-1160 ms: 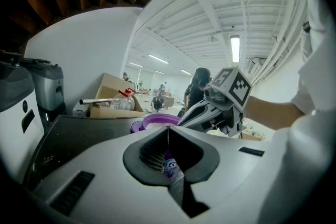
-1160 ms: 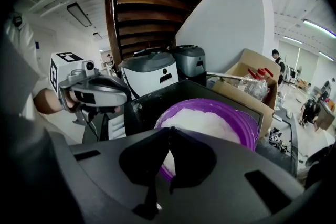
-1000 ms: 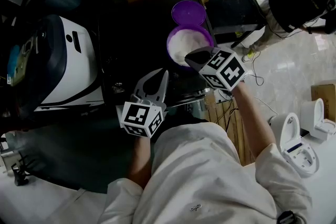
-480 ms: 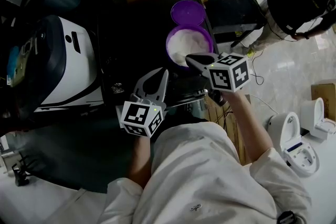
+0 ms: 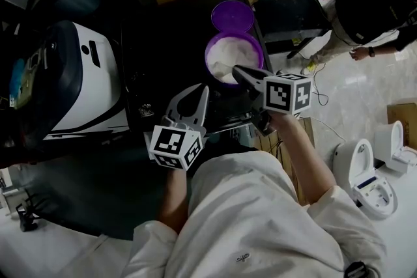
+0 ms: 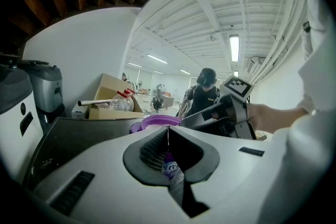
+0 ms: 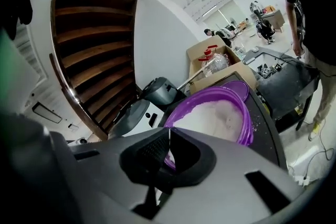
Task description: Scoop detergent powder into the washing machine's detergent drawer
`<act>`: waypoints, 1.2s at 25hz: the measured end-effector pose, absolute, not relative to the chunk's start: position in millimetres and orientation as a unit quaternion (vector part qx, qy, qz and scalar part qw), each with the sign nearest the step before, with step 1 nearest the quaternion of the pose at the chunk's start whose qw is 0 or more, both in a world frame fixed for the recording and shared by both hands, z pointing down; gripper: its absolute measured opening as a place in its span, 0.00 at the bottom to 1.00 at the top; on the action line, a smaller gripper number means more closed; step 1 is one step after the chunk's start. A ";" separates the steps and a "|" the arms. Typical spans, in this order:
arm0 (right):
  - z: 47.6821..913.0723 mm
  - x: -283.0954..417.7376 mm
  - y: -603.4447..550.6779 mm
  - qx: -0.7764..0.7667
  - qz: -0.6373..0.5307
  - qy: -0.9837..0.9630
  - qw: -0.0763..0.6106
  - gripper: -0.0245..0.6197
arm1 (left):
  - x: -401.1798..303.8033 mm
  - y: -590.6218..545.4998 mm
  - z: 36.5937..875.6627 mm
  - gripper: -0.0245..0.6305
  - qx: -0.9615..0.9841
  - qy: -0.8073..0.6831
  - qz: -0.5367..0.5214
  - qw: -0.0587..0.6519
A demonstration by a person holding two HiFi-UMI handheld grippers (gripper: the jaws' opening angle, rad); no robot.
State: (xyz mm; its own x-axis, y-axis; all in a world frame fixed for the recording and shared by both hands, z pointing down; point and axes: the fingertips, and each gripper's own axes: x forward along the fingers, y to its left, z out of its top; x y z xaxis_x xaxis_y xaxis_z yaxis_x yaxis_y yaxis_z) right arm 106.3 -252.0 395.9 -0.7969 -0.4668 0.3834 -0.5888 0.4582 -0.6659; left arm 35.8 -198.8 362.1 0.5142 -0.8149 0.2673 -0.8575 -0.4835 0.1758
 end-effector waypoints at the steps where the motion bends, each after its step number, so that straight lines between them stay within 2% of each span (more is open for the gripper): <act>1: 396.4 107.9 -252.7 0.313 0.420 -0.849 0.070 0.05 | 36.0 -198.8 362.1 0.07 0.858 -0.488 0.074 0.144; 8: 394.3 118.6 -257.3 0.321 0.456 -0.830 0.024 0.06 | 37.7 -198.4 362.1 0.07 0.857 -0.490 0.075 0.142; 15: 389.7 130.4 -259.2 0.308 0.533 -0.785 -0.067 0.06 | 40.0 -198.4 362.7 0.07 0.857 -0.490 0.077 0.140; 30: 383.2 150.3 -262.0 0.310 0.564 -0.748 -0.164 0.06 | 36.9 -188.8 360.0 0.07 0.858 -0.491 0.076 0.135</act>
